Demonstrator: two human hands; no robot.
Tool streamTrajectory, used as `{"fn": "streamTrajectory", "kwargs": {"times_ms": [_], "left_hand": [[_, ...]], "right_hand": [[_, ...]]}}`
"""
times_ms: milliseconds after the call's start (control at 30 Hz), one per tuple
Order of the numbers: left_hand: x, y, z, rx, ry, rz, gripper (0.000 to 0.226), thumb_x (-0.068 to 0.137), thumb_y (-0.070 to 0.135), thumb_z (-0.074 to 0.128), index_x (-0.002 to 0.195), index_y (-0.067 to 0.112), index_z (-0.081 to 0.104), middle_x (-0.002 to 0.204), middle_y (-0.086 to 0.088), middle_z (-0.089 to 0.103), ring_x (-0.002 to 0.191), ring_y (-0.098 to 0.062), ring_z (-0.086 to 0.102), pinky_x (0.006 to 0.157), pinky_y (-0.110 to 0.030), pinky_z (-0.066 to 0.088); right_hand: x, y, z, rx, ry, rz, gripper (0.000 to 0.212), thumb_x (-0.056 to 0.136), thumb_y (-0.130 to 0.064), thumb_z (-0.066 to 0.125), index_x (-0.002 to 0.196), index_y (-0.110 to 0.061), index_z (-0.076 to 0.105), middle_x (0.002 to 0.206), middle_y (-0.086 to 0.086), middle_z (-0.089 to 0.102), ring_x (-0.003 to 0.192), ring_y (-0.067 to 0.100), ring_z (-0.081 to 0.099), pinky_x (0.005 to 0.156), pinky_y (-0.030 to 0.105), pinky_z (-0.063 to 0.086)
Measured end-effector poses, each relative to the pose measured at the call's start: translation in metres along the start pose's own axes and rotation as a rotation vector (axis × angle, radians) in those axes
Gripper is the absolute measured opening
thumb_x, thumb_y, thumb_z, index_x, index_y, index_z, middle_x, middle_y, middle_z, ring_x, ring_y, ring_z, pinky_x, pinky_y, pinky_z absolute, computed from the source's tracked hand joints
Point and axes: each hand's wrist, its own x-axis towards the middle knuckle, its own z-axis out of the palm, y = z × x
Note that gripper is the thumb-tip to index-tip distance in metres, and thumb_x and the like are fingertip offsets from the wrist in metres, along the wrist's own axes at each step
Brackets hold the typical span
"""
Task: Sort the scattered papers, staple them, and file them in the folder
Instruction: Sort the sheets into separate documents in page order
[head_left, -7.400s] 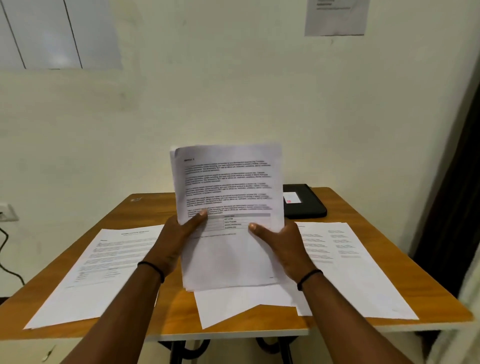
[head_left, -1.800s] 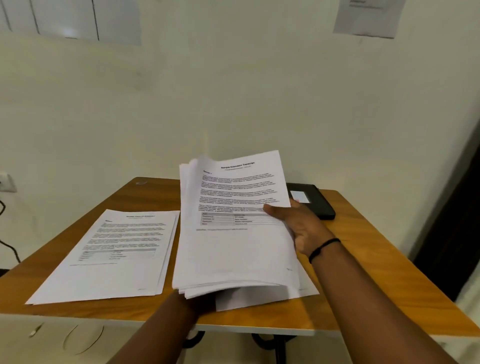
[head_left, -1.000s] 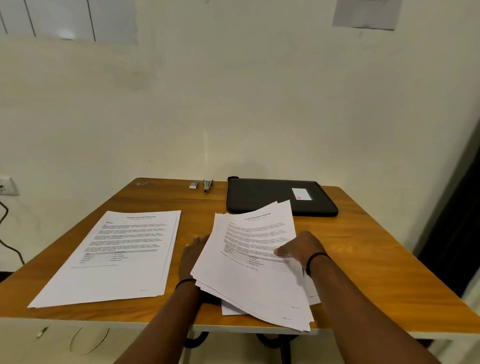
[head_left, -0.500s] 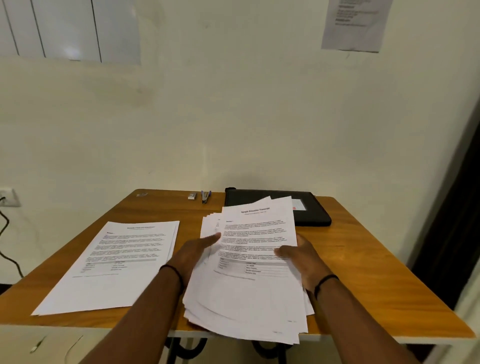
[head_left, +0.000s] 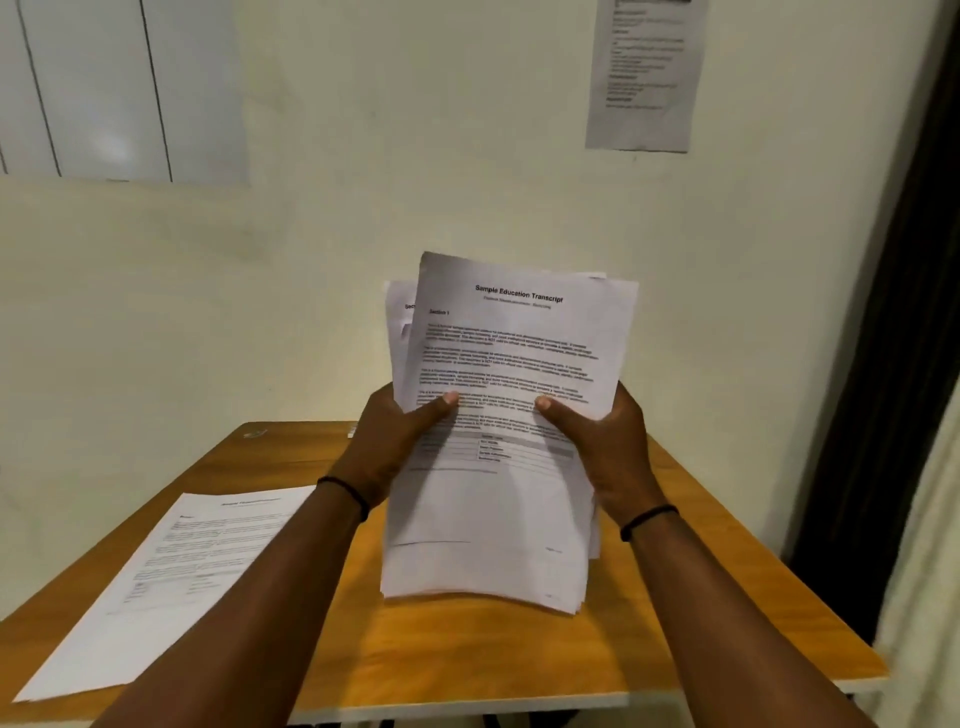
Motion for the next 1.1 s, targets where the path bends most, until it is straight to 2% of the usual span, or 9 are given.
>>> {"fn": "streamTrajectory", "kwargs": {"times_ms": [67,167,233,400,567,700,867,1000,1100], "left_hand": [[-0.005,-0.006,-0.001,-0.018,0.009,-0.006,0.030,0.087,0.020,0.075,0.115,0.015,0.068,0.106,0.002,0.076,0.098,-0.017,0.072,0.083,-0.029,0.058],[-0.012,-0.016,-0.004,-0.028,0.002,-0.040,0.057,0.072,0.042,0.079,0.119,0.013,0.066,0.110,-0.006,0.074,0.103,-0.027,0.070,0.090,-0.045,0.057],[-0.013,-0.016,-0.006,-0.034,0.005,-0.041,0.066,0.063,0.050,0.077,0.116,0.011,0.067,0.107,-0.009,0.074,0.100,-0.030,0.070,0.089,-0.048,0.057],[-0.012,-0.015,-0.008,-0.033,0.022,-0.040,0.061,0.063,0.052,0.076,0.108,0.010,0.070,0.102,-0.009,0.076,0.095,-0.030,0.072,0.086,-0.044,0.058],[-0.017,-0.018,-0.016,-0.056,0.112,-0.031,0.041,0.087,0.046,0.068,0.101,0.008,0.071,0.097,-0.007,0.076,0.091,-0.027,0.072,0.080,-0.037,0.058],[-0.005,0.004,-0.019,-0.082,0.063,0.030,0.030,0.085,0.038,0.066,0.106,0.016,0.070,0.095,0.000,0.076,0.086,-0.016,0.071,0.073,-0.028,0.058],[0.005,0.007,-0.013,-0.110,0.061,-0.001,0.048,0.081,0.035,0.075,0.120,0.009,0.066,0.107,-0.008,0.075,0.099,-0.026,0.071,0.081,-0.031,0.058],[0.007,0.012,-0.018,-0.127,0.125,0.029,0.033,0.082,0.040,0.073,0.105,0.017,0.070,0.091,0.001,0.076,0.084,-0.017,0.071,0.075,-0.031,0.056],[0.003,0.012,-0.016,-0.151,0.168,0.067,0.028,0.082,0.043,0.065,0.090,0.017,0.072,0.088,-0.004,0.073,0.081,-0.020,0.067,0.074,-0.030,0.055]], "right_hand": [[-0.005,0.007,-0.006,0.016,-0.015,0.022,0.048,0.078,-0.006,0.080,0.122,-0.011,0.062,0.112,0.002,0.073,0.103,0.017,0.070,0.085,0.029,0.058],[-0.014,0.018,-0.014,0.059,-0.041,0.105,0.045,0.075,-0.016,0.081,0.116,-0.012,0.063,0.111,0.007,0.073,0.103,0.026,0.070,0.089,0.043,0.058],[-0.011,0.017,-0.015,0.034,-0.055,0.132,0.043,0.076,-0.019,0.082,0.115,-0.013,0.065,0.109,0.006,0.074,0.101,0.026,0.071,0.090,0.046,0.057],[0.001,0.010,-0.005,0.032,-0.094,0.157,0.045,0.076,-0.015,0.083,0.118,-0.013,0.065,0.105,0.007,0.075,0.095,0.028,0.072,0.083,0.040,0.059],[-0.015,0.020,-0.003,0.046,-0.140,0.261,0.033,0.078,-0.012,0.079,0.110,-0.007,0.070,0.101,0.010,0.076,0.095,0.032,0.072,0.078,0.036,0.060],[-0.002,0.000,-0.002,0.158,-0.124,0.227,0.037,0.076,-0.018,0.076,0.112,-0.010,0.068,0.103,0.012,0.075,0.091,0.030,0.073,0.073,0.033,0.059],[0.012,-0.015,0.014,0.102,-0.179,0.178,0.032,0.082,-0.012,0.077,0.113,-0.013,0.069,0.104,0.008,0.076,0.097,0.029,0.072,0.083,0.039,0.058],[0.015,-0.019,0.014,0.121,-0.129,0.113,0.028,0.083,-0.007,0.075,0.110,-0.014,0.069,0.100,0.007,0.076,0.092,0.026,0.073,0.078,0.035,0.060],[0.011,-0.006,0.010,0.098,-0.129,0.137,0.029,0.082,-0.011,0.076,0.110,-0.014,0.069,0.102,0.007,0.076,0.094,0.028,0.073,0.081,0.039,0.059]]}}
